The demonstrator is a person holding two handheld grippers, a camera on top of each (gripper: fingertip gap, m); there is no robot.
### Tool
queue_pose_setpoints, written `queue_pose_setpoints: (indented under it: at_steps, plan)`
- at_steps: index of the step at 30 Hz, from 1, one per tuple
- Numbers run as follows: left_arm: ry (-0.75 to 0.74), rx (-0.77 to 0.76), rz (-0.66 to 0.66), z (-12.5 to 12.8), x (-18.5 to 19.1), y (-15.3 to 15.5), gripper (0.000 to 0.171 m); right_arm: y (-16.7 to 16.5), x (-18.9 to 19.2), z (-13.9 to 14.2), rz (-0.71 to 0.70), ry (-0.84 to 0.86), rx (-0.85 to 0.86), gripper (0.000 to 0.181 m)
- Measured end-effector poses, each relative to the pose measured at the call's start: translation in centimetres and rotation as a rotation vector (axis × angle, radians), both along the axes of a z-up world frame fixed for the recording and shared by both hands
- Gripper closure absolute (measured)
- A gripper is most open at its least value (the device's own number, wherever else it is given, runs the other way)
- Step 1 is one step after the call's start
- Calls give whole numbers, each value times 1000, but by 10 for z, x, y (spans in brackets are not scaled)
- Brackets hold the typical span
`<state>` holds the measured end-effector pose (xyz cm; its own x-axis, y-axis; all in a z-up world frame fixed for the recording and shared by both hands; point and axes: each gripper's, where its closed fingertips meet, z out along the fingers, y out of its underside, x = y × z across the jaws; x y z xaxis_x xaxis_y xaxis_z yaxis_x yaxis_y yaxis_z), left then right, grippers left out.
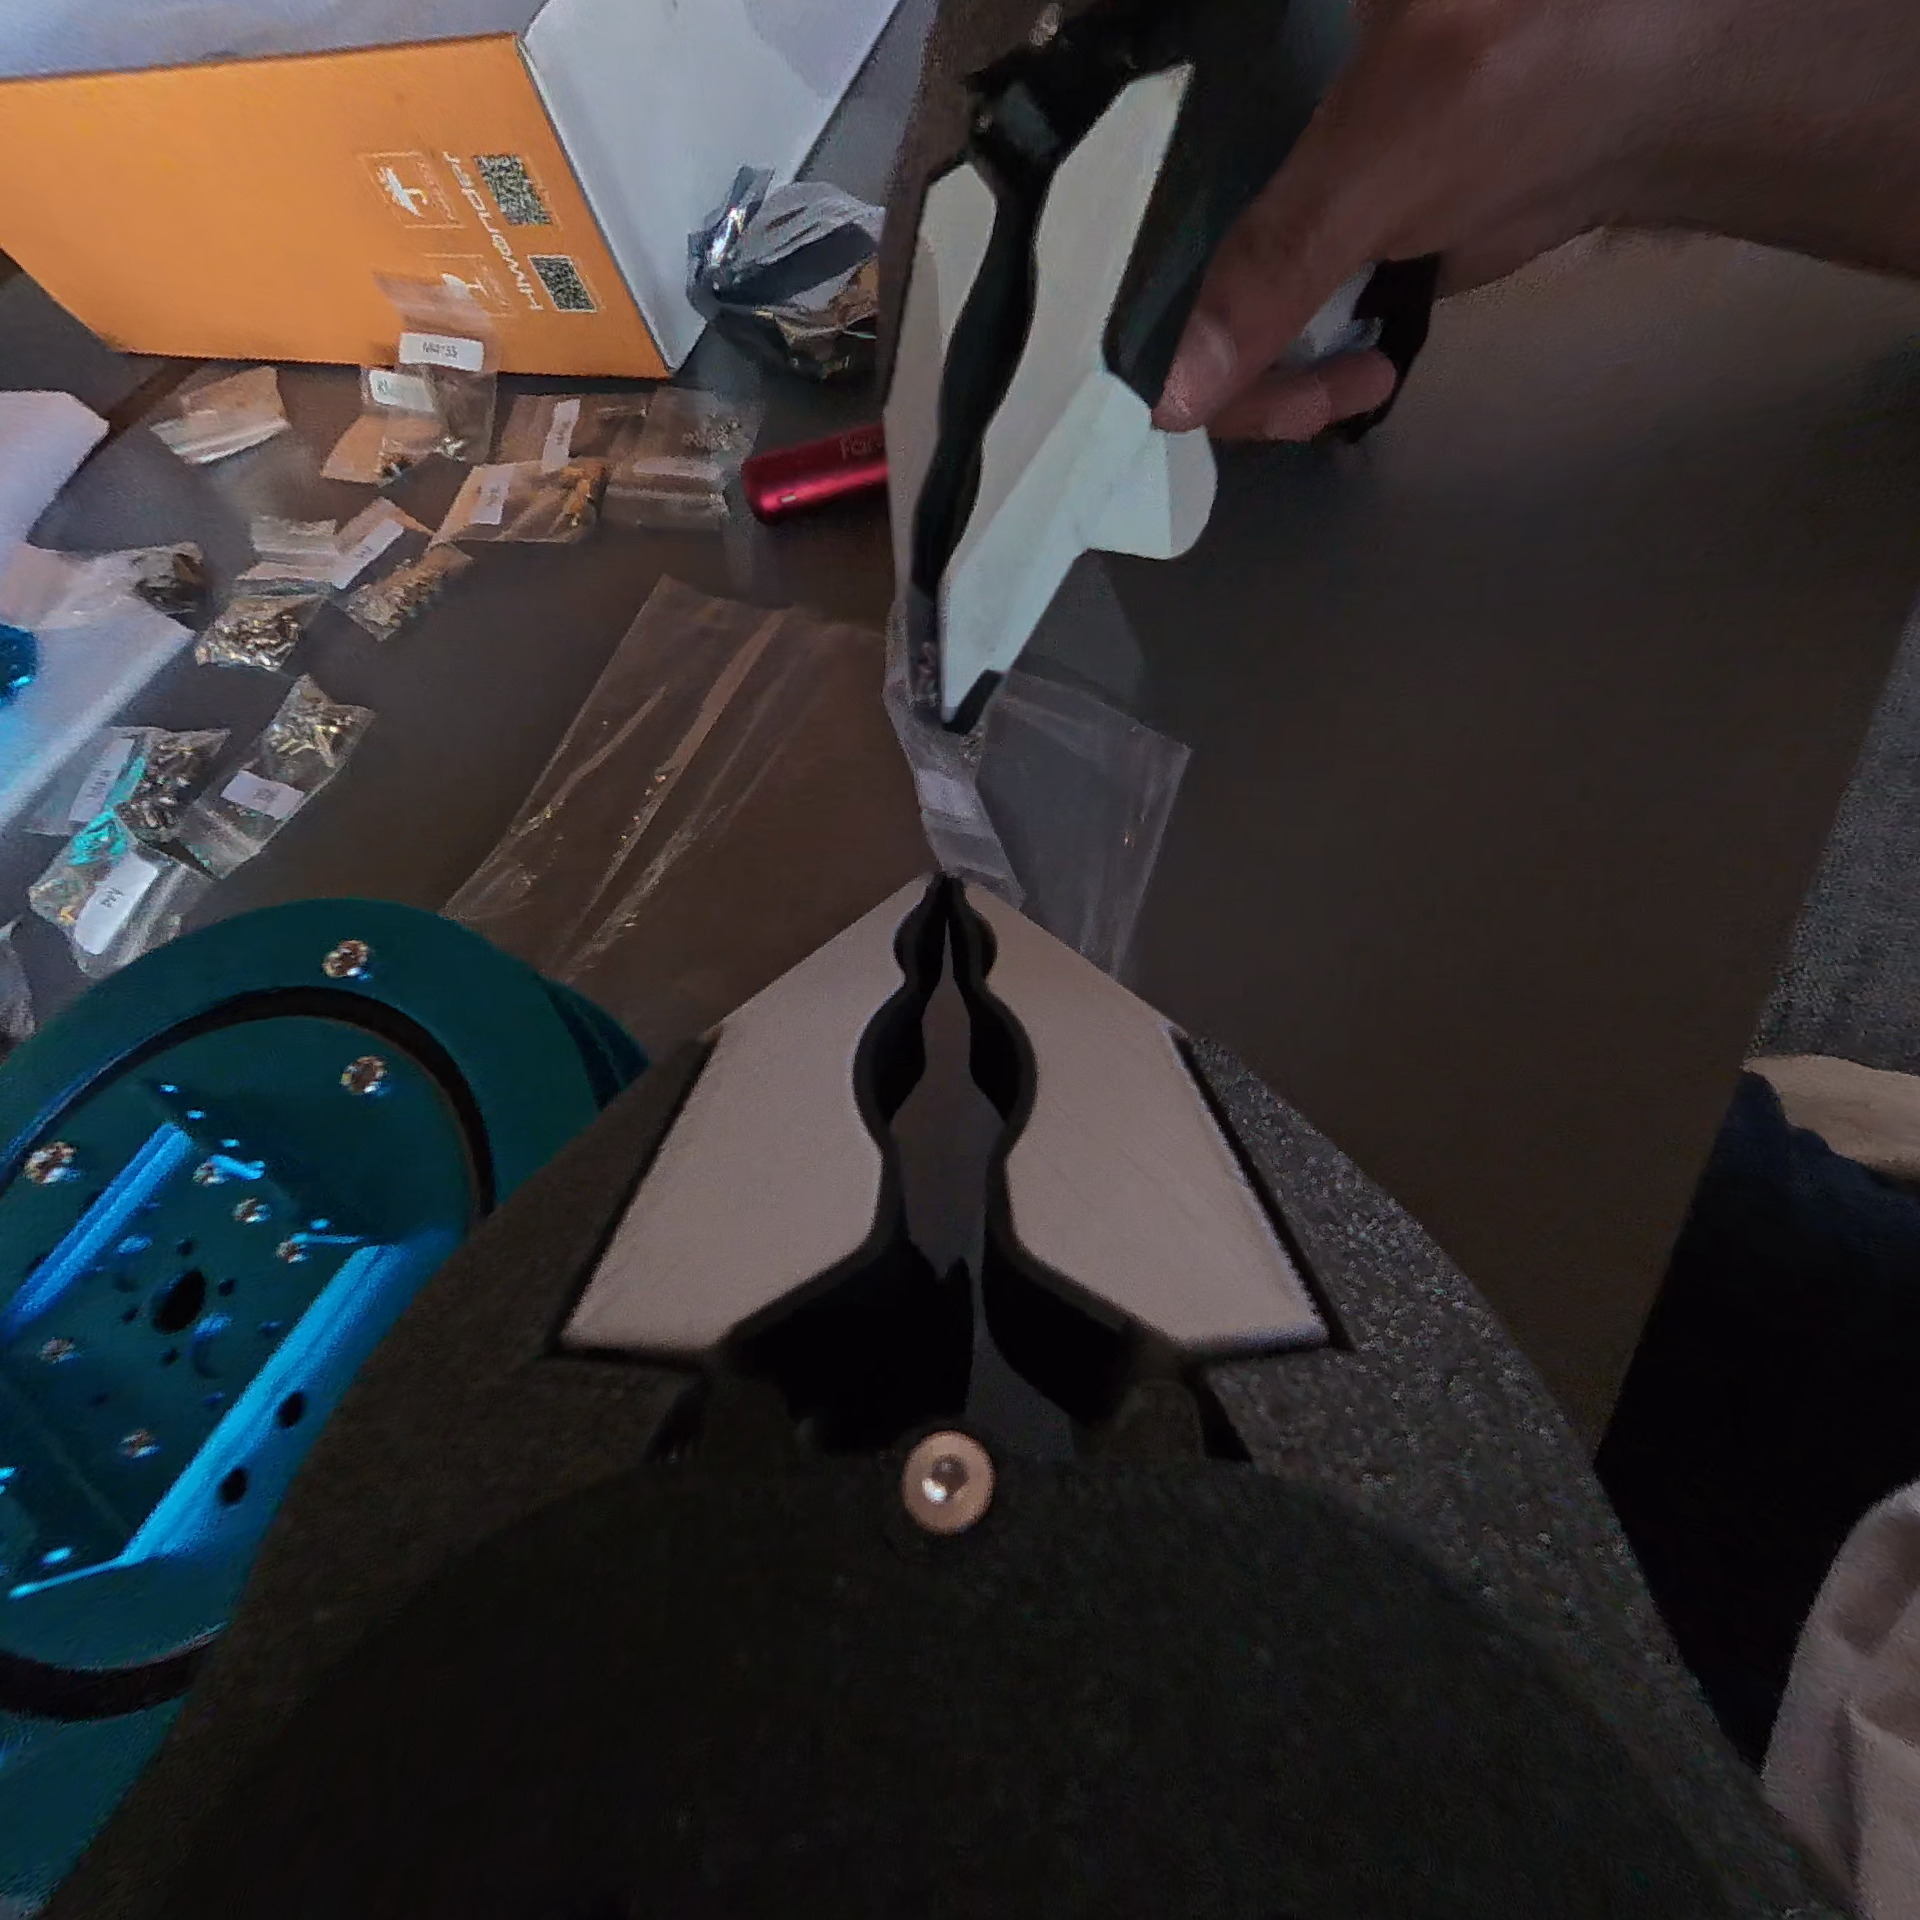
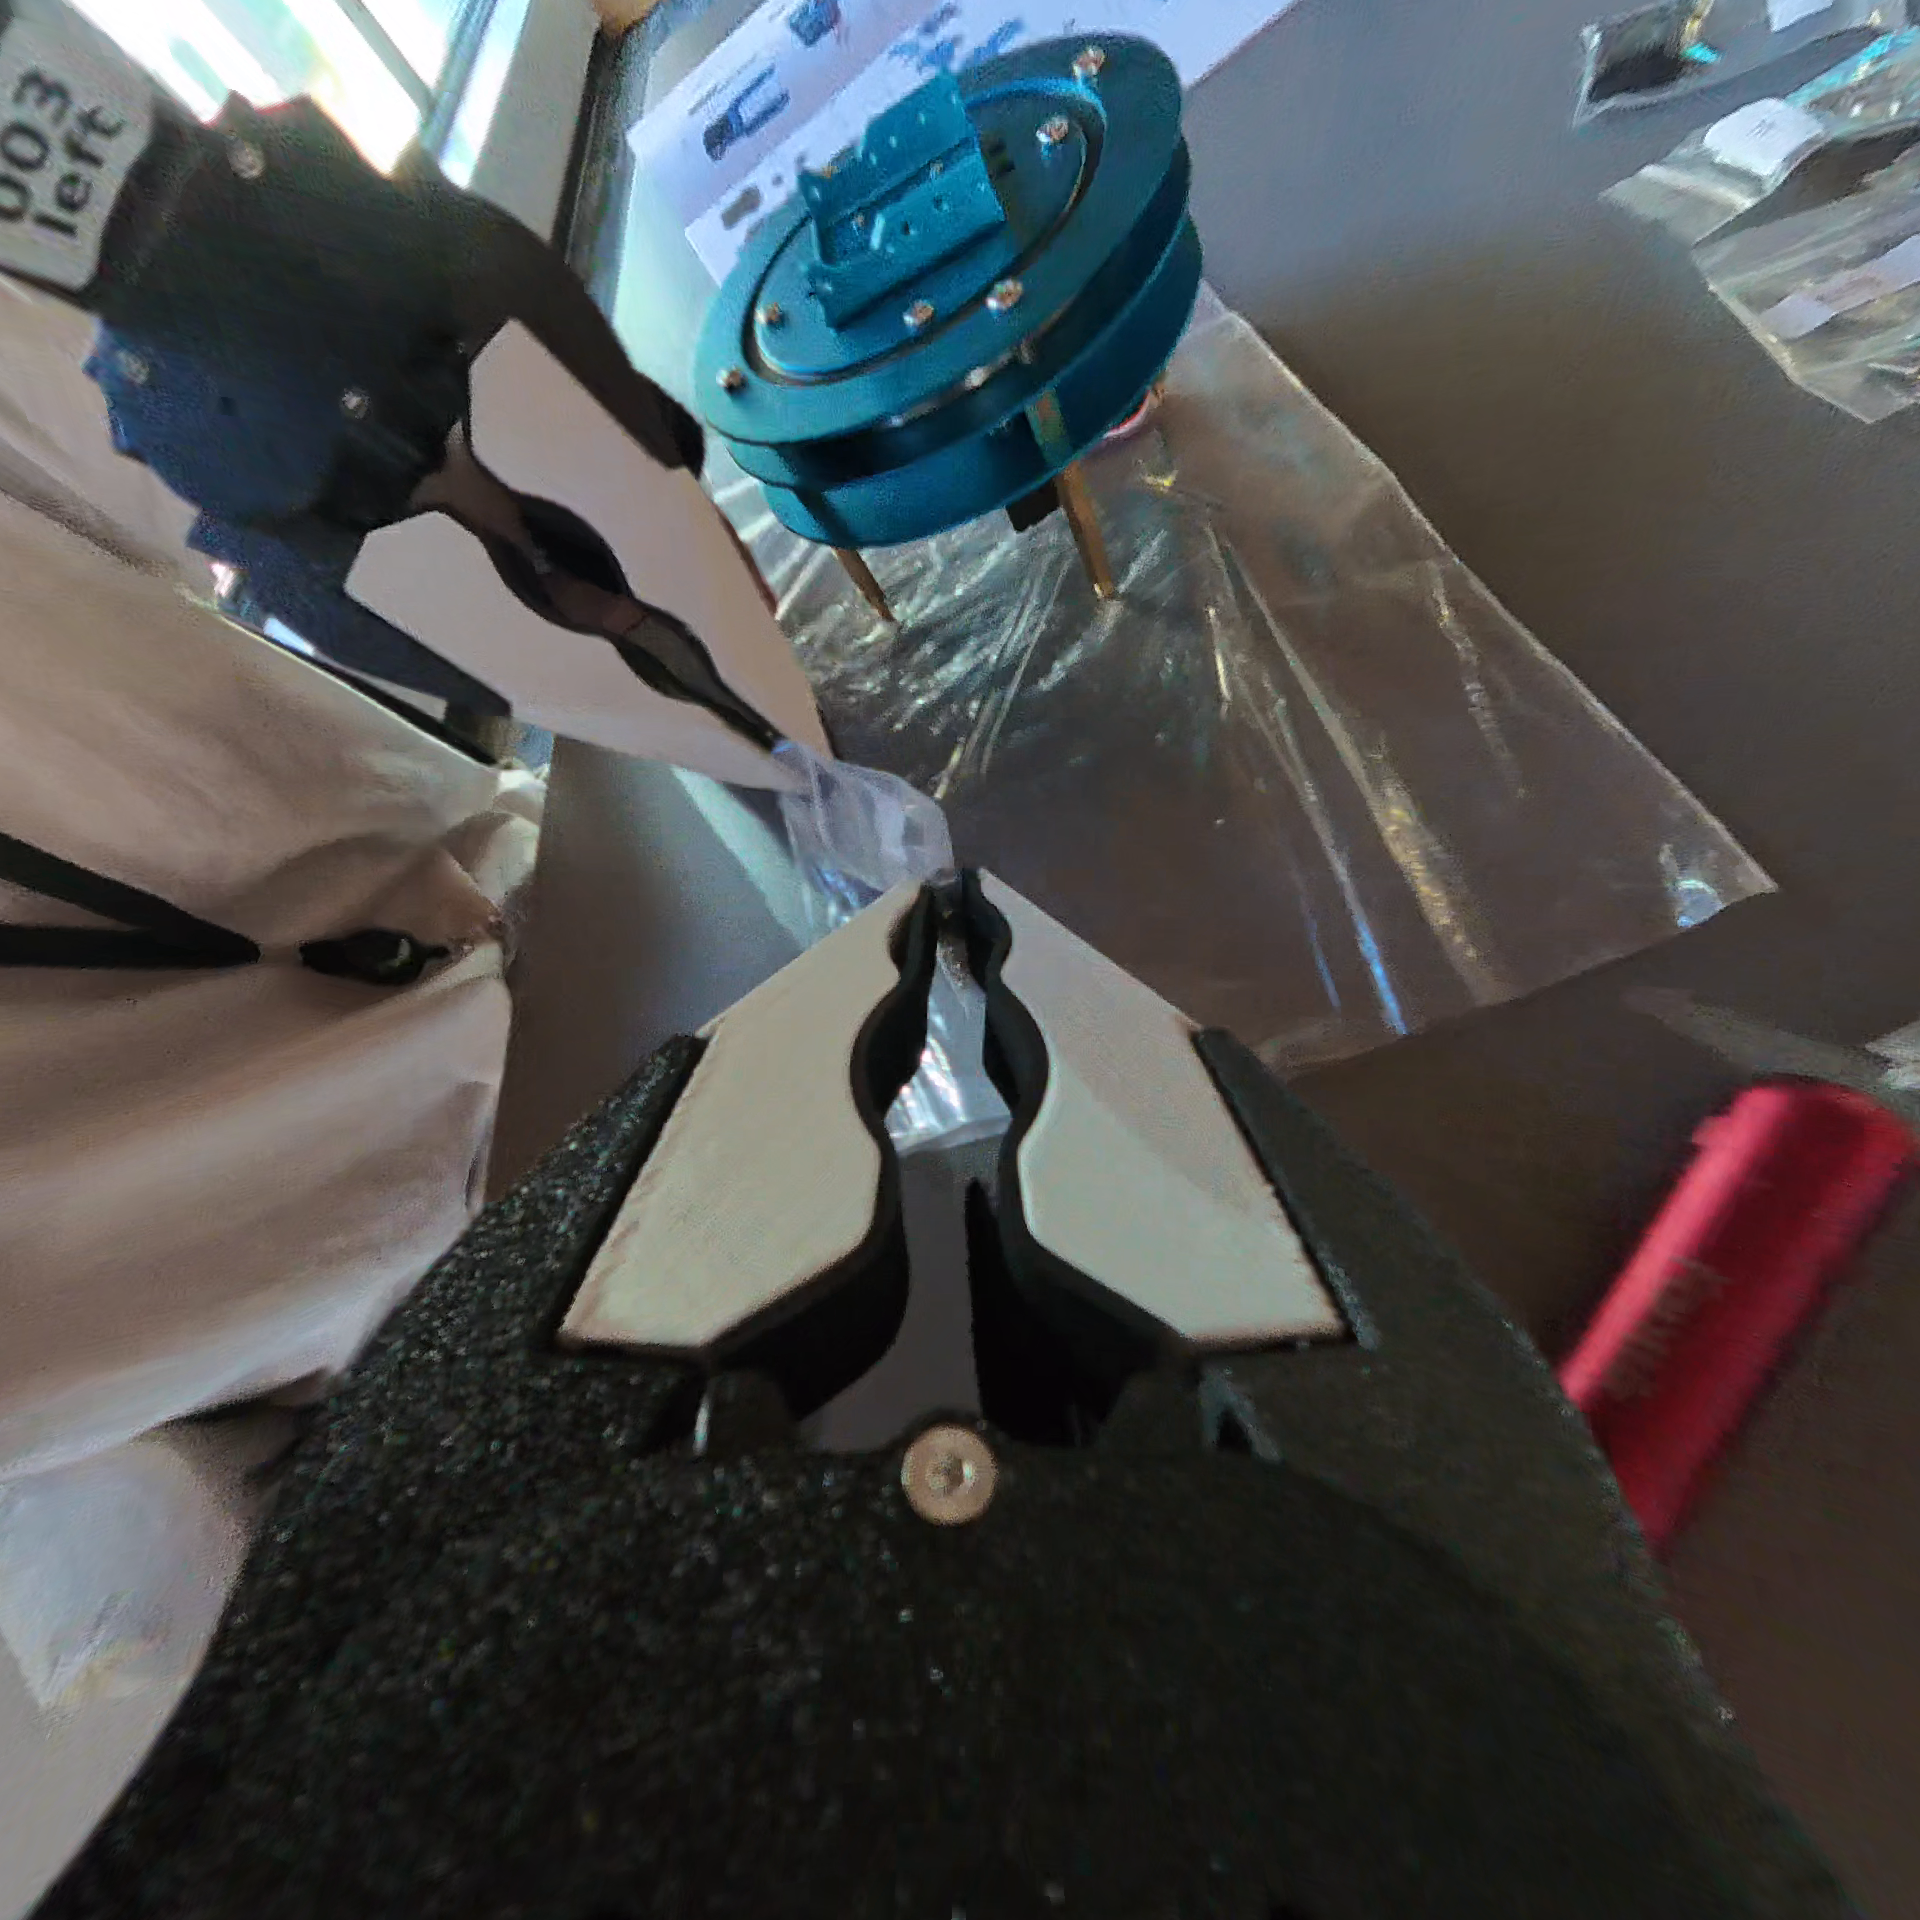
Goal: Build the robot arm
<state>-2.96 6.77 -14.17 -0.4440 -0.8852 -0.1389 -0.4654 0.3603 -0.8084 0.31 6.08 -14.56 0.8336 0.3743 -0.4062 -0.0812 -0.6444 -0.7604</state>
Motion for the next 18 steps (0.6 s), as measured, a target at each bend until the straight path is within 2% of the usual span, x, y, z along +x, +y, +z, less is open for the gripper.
queue_pose_setpoints:
  at_steps: [5, 9, 15, 18]
  plan:
    - [5, 14, 71, -17, 5, -3, 168, 1, 14, -18, 21, -33, -89, 178]
    - [-3, -16, 91, -14, -2, 1, 162, -2, 14, -25, 15, -84, -103, 178]
    - [15, -92, 70, -12, -36, 9, 161, -4, 17, -19, -19, -61, -87, 178]
    - [0, -128, 65, -9, -47, 14, 161, -7, 15, -14, -12, 10, -83, 178]
